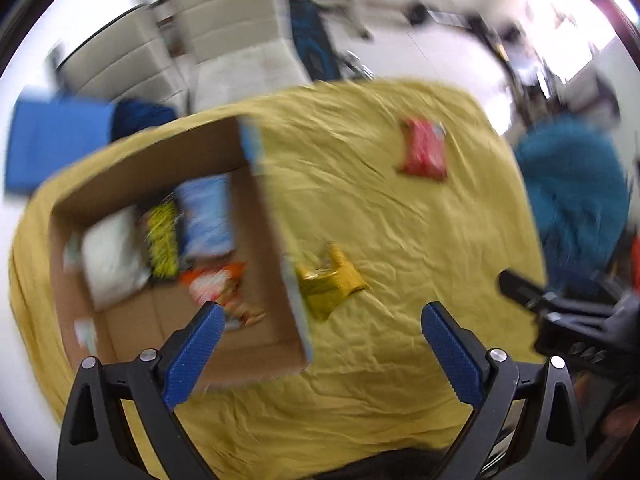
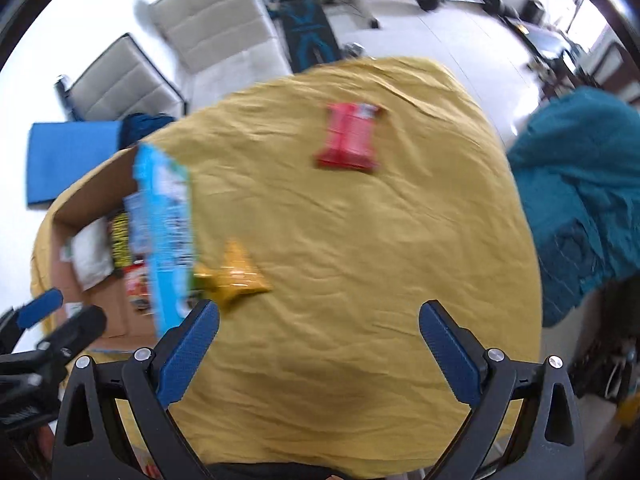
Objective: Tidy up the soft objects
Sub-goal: 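Move the left tool to the yellow snack packet and grasp it, then grasp the red snack bar with the right tool while the left tool holds the yellow packet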
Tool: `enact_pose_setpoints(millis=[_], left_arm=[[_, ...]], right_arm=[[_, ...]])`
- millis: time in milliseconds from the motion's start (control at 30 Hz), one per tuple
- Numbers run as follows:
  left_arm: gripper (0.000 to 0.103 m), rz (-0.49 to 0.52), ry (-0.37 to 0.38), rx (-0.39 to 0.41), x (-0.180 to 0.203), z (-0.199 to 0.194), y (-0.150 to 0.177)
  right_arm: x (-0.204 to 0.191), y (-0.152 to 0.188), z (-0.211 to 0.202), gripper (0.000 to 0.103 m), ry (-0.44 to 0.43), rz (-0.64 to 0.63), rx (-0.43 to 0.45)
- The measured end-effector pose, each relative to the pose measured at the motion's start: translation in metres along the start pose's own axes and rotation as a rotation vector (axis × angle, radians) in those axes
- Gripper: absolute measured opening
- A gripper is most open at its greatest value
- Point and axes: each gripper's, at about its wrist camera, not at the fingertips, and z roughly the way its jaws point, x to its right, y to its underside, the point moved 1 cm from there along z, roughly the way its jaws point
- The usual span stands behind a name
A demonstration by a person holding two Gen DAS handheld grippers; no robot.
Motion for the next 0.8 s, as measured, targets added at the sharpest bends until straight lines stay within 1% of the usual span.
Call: enact_pose_setpoints(millis=[33,100,200,267,300,367,400,467,533,567,600,633,667,700,733,800], left_arm=[[0.101,0.089,-0.043,-0.042,0.018,0.018,-0.011],[0.101,0.235,-0.107,-0.109,0.043,0.047,-0.023],[0.101,0.406,-0.22,-0.207,0.067,0.092,-0.034],[0.101,0.482,-0.255,-0.273,0.074,0.12,-0.035],[0.101,0.52,-0.287,-0.317,0.077,0.136,-0.035],[0.101,0.562,-0.317,-0.378,0.075,0.158,-0.031],[0.101,0.576,-0.313,-0.421,0.075,0.171,-0.029],[0.101,0.584,-0.322,-0.474,0.074,0.189,-0.026],[0.096,0.597,-0.322,-0.521,0.073,0.204,-0.023],[0.088,0.59,-0.315,-0.551,0.071,0.21,-0.022],[0.076,0.581,-0.313,-0.58,0.068,0.216,-0.021],[0.069,0.575,-0.308,-0.599,0.067,0.22,-0.02],[0.058,0.566,-0.305,-0.613,0.066,0.222,-0.02],[0.052,0.548,-0.308,-0.617,0.064,0.224,-0.022],[0.045,0.527,-0.308,-0.612,0.063,0.224,-0.024],[0.043,0.455,-0.28,-0.582,0.059,0.221,-0.036]], right_arm=[[0.012,-0.002,0.005,0.102,0.01,0.008,-0.007],[0.039,-0.006,0.018,0.102,0.045,0.019,-0.023],[0.07,-0.011,0.039,0.102,0.076,0.028,-0.059],[0.088,-0.012,0.053,0.102,0.084,0.031,-0.085],[0.093,-0.012,0.058,0.102,0.086,0.035,-0.095],[0.105,-0.012,0.071,0.102,0.087,0.042,-0.119],[0.11,-0.012,0.077,0.102,0.089,0.042,-0.132],[0.117,-0.013,0.084,0.102,0.082,0.048,-0.15],[0.123,-0.013,0.093,0.102,0.073,0.051,-0.168],[0.124,-0.014,0.096,0.102,0.071,0.051,-0.172],[0.124,-0.015,0.098,0.102,0.068,0.051,-0.175],[0.125,-0.017,0.1,0.102,0.063,0.051,-0.18],[0.125,-0.017,0.1,0.102,0.061,0.051,-0.182],[0.125,-0.02,0.102,0.102,0.057,0.049,-0.183],[0.124,-0.023,0.103,0.102,0.054,0.046,-0.183],[0.122,-0.031,0.105,0.102,0.044,0.04,-0.182]])
